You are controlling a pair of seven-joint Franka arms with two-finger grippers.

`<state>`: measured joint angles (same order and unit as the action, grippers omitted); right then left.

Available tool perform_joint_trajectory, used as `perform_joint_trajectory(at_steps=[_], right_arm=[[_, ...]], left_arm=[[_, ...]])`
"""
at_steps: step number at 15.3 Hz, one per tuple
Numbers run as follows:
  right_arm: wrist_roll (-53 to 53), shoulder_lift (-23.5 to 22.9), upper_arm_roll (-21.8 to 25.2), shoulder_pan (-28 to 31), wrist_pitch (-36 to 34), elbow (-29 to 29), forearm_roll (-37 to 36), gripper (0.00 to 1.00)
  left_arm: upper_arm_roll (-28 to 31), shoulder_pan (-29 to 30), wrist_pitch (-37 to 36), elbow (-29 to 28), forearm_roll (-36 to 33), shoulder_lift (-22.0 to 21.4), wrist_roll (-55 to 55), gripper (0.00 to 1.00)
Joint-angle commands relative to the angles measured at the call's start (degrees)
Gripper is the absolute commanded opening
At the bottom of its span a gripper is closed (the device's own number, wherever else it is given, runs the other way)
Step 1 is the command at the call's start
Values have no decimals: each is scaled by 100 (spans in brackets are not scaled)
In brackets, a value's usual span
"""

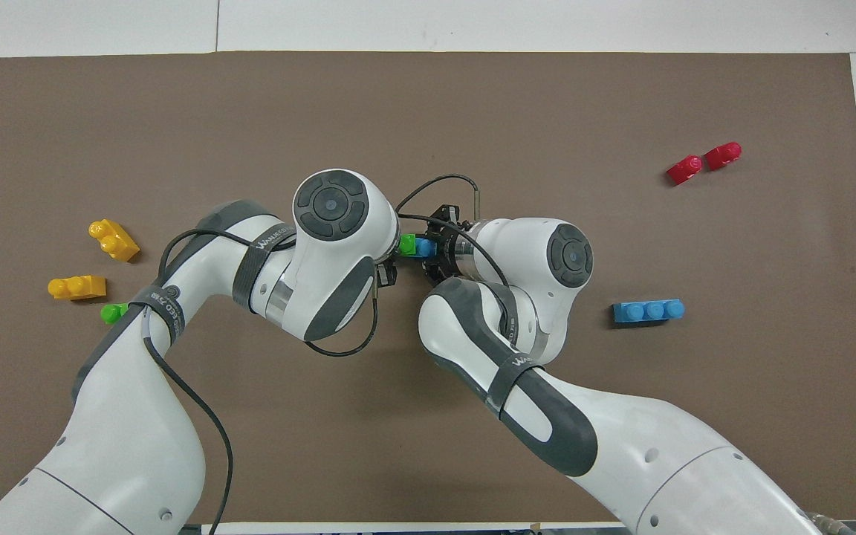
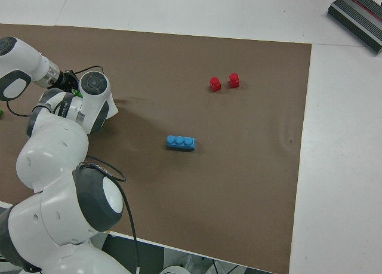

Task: Remove green block with left arm and hold with right
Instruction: 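Pull the green brick off with the left gripper while the right gripper holds blue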

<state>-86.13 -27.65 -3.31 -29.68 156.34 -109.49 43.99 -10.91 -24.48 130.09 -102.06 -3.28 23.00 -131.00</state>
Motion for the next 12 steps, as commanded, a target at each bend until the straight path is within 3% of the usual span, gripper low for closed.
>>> perform_joint_trajectory(at_steps=[1,9,12], right_arm=[[87,-47,-21,-29,160,-38,101,0],[96,-47,-12,-38,160,-38,101,0],[131,-47,-20,-20,116,-46,101,0]], left_arm=[[89,31,17,-33,-67,-250,-75,0],[62,347,-896,2,12,-1244,-13,0],[71,601,-1301,2,21,-1455,476,0]])
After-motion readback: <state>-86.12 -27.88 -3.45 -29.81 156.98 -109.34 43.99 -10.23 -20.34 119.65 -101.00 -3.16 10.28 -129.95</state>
